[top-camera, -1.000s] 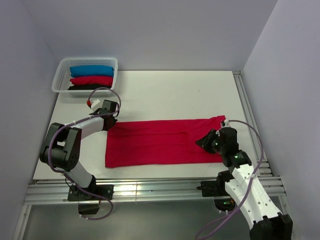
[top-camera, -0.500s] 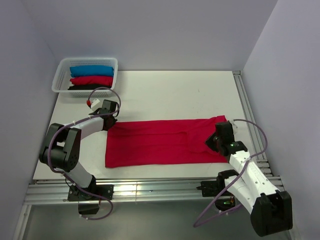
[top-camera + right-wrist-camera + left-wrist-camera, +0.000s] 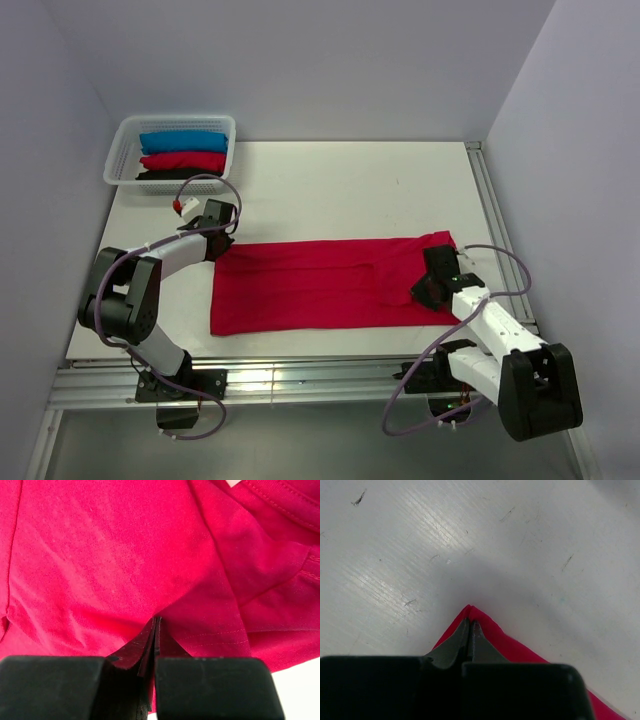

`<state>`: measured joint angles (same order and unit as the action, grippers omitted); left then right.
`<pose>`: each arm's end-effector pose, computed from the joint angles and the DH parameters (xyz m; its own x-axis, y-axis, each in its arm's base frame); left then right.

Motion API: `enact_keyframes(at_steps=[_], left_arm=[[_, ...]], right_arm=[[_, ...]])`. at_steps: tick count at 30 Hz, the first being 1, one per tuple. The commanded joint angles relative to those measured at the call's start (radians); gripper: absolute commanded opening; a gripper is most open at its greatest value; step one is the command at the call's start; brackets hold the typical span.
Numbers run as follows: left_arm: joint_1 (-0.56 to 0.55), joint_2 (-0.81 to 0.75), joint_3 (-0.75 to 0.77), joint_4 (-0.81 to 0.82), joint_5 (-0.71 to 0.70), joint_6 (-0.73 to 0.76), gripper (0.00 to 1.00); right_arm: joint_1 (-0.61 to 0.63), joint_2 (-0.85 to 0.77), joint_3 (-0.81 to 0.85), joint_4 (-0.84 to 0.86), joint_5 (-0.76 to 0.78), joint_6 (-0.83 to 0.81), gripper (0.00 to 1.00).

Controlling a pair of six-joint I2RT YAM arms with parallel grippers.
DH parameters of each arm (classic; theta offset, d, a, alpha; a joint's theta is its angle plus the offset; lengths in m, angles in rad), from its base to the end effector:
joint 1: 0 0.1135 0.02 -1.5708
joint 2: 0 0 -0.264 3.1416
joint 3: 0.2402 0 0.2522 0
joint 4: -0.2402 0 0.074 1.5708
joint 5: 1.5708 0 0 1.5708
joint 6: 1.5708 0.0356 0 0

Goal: Roll the t-shirts
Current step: Fold the tshirt

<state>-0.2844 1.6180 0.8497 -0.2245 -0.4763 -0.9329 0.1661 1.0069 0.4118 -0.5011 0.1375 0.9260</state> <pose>0.3002 -0.0708 0.1616 -0.4859 -0.6018 -0.6339 -0.6405 0.7386 -0.2102 0.1638 0.0225 0.1518 -0.6088 0.7007 -0.3721 0.6398 0.7109 0.2920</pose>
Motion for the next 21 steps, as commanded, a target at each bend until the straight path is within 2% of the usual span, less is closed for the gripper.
enact_keyframes(at_steps=[1, 10, 15, 21], left_arm=[[0.01, -0.041, 0.034, -0.009, -0.035, 0.002, 0.0], [0.031, -0.035, 0.037, -0.027, -0.027, -0.001, 0.0], [0.036, -0.041, 0.035, -0.032, -0.03, -0.003, 0.0], [0.045, -0.049, 0.028, -0.032, -0.025, -0.003, 0.0]], right_arm=[[0.012, 0.018, 0.027, -0.033, 0.063, 0.026, 0.0], [0.01, 0.041, 0.133, -0.086, 0.109, 0.054, 0.0], [0.006, 0.087, 0.246, -0.106, 0.198, 0.031, 0.0], [-0.098, 0.232, 0.312, -0.068, 0.175, 0.002, 0.0]])
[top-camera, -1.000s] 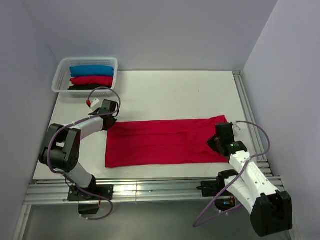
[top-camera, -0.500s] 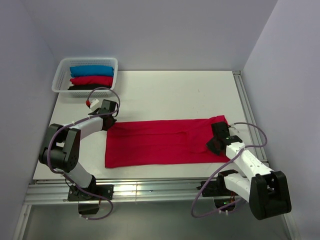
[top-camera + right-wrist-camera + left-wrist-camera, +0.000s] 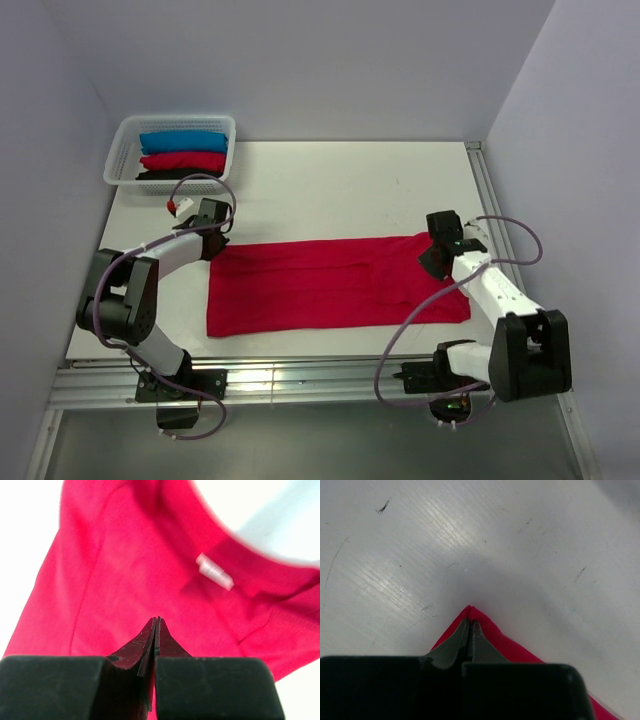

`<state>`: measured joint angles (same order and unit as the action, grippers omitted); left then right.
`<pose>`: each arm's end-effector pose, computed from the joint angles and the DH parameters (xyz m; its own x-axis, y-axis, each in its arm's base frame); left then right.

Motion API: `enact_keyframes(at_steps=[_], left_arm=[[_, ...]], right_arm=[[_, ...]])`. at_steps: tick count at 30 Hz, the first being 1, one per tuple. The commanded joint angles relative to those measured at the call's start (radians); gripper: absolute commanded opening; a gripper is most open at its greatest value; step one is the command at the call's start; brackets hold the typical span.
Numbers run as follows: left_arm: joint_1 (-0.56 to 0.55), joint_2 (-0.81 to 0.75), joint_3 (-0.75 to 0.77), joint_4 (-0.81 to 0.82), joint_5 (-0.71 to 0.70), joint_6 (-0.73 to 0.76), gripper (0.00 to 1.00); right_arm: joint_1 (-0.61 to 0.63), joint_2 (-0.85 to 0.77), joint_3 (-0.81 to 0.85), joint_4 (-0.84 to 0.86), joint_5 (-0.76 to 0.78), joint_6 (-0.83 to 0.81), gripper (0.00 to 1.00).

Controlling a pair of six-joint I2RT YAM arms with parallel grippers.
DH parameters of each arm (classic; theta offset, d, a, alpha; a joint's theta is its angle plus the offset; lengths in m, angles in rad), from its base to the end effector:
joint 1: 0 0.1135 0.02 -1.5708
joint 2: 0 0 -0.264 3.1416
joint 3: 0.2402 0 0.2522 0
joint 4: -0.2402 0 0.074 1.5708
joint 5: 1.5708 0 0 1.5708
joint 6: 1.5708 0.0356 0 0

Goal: Roll the t-shirts
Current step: Fold the tshirt

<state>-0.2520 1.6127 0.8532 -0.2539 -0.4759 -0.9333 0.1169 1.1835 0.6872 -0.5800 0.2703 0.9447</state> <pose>0.3003 -0.0605 0.1625 -0.4787 -0.6143 -0.6273 -0.6682 0.7184 -0.1937 0.2153 0.0157 0.1987 -0.5013 0.7274 -0.4686 0.7163 0.6527 0.2468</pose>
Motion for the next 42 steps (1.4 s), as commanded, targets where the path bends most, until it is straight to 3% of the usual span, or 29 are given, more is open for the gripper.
enact_keyframes(at_steps=[1, 22, 37, 42], left_arm=[[0.013, -0.045, 0.021, -0.002, -0.026, -0.002, 0.0], [0.016, -0.096, -0.04, -0.042, -0.021, -0.09, 0.0], [0.022, -0.088, -0.111, -0.084, 0.003, -0.162, 0.0], [0.019, -0.099, -0.19, -0.041, 0.06, -0.174, 0.0]], right_arm=[[-0.059, 0.068, 0.037, 0.031, 0.038, -0.017, 0.0], [-0.218, 0.47, 0.254, 0.039, 0.007, 0.04, 0.0], [-0.218, 0.763, 0.615, 0.019, -0.039, -0.058, 0.0], [-0.218, 0.913, 0.828, -0.066, -0.028, -0.07, 0.0]])
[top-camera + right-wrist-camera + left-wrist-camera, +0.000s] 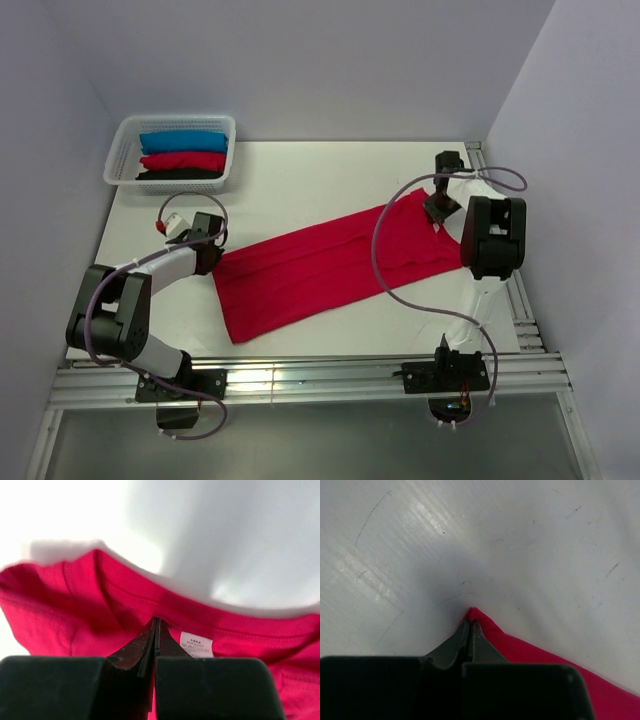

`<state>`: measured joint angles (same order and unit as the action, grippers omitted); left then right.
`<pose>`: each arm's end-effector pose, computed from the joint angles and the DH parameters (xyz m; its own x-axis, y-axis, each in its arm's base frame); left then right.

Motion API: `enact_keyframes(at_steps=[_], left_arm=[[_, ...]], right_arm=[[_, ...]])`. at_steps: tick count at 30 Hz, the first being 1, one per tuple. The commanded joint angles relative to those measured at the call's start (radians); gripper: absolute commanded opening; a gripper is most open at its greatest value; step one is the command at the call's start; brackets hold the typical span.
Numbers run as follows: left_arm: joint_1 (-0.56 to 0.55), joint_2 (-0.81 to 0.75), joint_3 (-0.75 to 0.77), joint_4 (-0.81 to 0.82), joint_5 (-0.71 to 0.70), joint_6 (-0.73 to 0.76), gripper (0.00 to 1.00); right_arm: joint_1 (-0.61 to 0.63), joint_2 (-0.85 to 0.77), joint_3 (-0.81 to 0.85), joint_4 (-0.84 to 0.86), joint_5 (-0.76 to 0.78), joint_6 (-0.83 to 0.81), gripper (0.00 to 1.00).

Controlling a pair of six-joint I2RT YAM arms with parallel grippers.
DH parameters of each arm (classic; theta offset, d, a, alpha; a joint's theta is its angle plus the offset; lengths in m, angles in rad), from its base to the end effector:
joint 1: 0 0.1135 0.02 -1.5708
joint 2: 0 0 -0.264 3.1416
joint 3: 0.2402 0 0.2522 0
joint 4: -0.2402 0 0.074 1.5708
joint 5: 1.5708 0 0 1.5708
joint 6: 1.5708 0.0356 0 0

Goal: Roll the t-shirts
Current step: Fold the tshirt

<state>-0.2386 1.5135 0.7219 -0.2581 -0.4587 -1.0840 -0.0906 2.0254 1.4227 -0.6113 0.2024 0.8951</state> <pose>0.2684 -0.0491 0.1531 -0.3922 -0.7202 -0.5723 -0.7459 0.6131 -0.2604 0.4074 -0.0442 0.1592 -0.4599 0.8093 -0.3654 0.8273 0.5400 0.1547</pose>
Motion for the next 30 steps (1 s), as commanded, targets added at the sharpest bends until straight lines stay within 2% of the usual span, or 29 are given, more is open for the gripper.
enact_keyframes(at_steps=[1, 8, 12, 14, 18, 24, 30], left_arm=[[-0.004, 0.004, -0.07, -0.032, 0.049, -0.03, 0.0], [-0.099, 0.048, -0.041, -0.102, -0.004, -0.085, 0.0], [-0.131, 0.054, -0.035, -0.121, -0.005, -0.1, 0.0], [-0.159, 0.047, -0.044, -0.125, 0.0, -0.106, 0.0], [-0.215, 0.043, -0.045, -0.158, 0.005, -0.14, 0.0], [-0.289, 0.039, -0.049, -0.205, 0.011, -0.157, 0.0], [-0.304, -0.007, -0.071, -0.268, 0.006, -0.159, 0.0]], right_arm=[[-0.009, 0.09, 0.123, -0.05, 0.042, -0.019, 0.0], [-0.011, 0.235, 0.396, -0.136, 0.02, -0.05, 0.0], [-0.011, 0.231, 0.409, -0.072, 0.002, -0.085, 0.0], [-0.015, 0.245, 0.429, -0.044, -0.061, -0.113, 0.0], [-0.021, 0.337, 0.583, -0.122, -0.121, -0.107, 0.0], [-0.023, 0.361, 0.63, -0.068, -0.153, -0.097, 0.0], [-0.023, 0.476, 0.786, -0.087, -0.222, -0.101, 0.0]])
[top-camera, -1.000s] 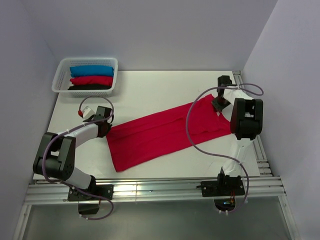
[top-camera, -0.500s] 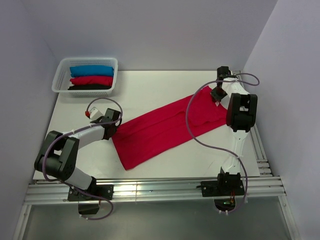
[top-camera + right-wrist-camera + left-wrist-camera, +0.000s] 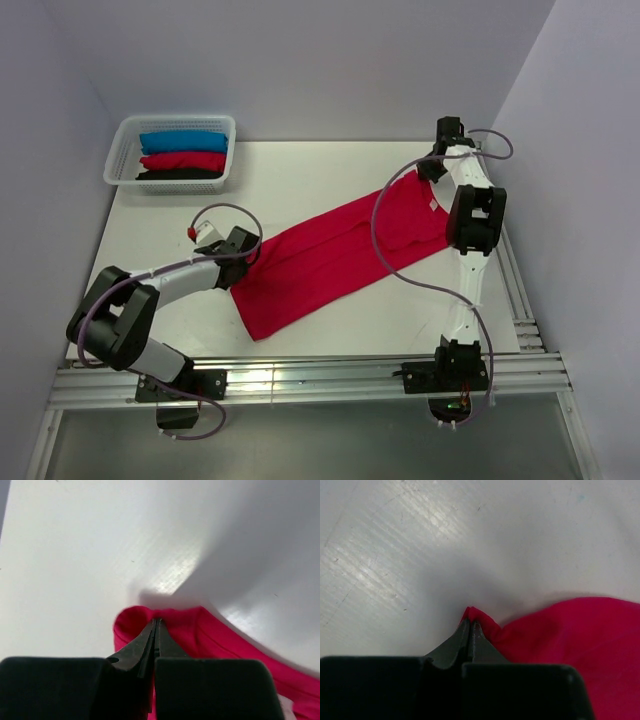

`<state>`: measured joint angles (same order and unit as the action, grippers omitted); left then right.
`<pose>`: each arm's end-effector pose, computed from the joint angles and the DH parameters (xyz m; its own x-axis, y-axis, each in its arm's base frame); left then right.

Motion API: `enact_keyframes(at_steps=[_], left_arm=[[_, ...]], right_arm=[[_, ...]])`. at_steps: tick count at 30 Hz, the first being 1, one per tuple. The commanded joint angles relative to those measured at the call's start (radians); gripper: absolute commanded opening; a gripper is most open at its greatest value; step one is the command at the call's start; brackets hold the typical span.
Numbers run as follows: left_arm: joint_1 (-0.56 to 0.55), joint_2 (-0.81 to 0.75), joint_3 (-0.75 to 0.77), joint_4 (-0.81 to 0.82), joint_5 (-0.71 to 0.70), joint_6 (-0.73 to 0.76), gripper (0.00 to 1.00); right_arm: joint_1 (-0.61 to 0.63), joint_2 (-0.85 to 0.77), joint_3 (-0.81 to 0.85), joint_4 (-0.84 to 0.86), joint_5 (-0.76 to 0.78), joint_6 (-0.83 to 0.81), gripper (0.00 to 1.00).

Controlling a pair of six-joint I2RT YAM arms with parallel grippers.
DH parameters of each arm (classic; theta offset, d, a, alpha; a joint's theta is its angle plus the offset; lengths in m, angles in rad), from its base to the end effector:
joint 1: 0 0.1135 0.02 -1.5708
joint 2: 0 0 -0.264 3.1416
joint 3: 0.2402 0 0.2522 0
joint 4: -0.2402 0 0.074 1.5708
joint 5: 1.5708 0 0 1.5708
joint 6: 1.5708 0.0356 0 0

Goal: Roll the t-shirts
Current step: Fold the tshirt

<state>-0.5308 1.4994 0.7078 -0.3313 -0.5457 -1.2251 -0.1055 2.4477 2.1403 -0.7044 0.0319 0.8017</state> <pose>0.2346 -0.1163 0.1506 -0.4881 -0.6460 -0.5869 -0.6504 0.7176 -0.2489 0.5296 -0.0572 0.1725 -0.4986 0.7750 -0.3883 0.6907 0.6259 0.3623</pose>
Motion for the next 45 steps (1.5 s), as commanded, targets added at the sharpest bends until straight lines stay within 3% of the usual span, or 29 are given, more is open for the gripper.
enact_keyframes(at_steps=[1, 6, 8, 10, 14, 16, 24, 30, 39, 45], left_arm=[[-0.012, -0.013, -0.056, -0.207, 0.09, -0.019, 0.0], [-0.009, -0.05, -0.016, -0.278, 0.026, -0.022, 0.0], [0.003, -0.042, 0.021, -0.29, 0.02, -0.002, 0.0], [0.027, -0.021, 0.045, -0.295, 0.01, 0.015, 0.0], [0.084, -0.014, 0.094, -0.296, -0.014, 0.07, 0.0], [0.121, -0.028, 0.093, -0.284, -0.016, 0.09, 0.0], [0.196, 0.002, 0.111, -0.232, -0.007, 0.159, 0.0], [0.198, -0.016, 0.093, -0.2, 0.013, 0.17, 0.0], [0.198, -0.042, 0.09, -0.193, 0.018, 0.187, 0.0], [0.198, -0.077, 0.078, -0.192, 0.026, 0.188, 0.0]], right_arm=[[-0.008, 0.063, 0.09, 0.011, -0.076, -0.003, 0.0], [-0.008, 0.042, 0.067, 0.086, -0.112, 0.004, 0.03], [-0.01, -0.013, 0.015, 0.118, -0.11, -0.01, 0.13], [-0.014, -0.064, -0.003, 0.129, -0.106, -0.033, 0.33], [-0.039, -0.2, -0.078, 0.12, -0.083, -0.073, 0.45], [-0.048, -0.284, -0.225, 0.175, -0.086, -0.096, 0.48], [-0.092, -0.774, -0.878, 0.388, -0.165, -0.045, 0.5], [-0.117, -0.927, -1.159, 0.437, -0.205, -0.071, 0.5], [-0.122, -1.055, -1.401, 0.535, -0.208, -0.042, 0.5], [-0.12, -1.026, -1.433, 0.563, -0.193, -0.024, 0.49]])
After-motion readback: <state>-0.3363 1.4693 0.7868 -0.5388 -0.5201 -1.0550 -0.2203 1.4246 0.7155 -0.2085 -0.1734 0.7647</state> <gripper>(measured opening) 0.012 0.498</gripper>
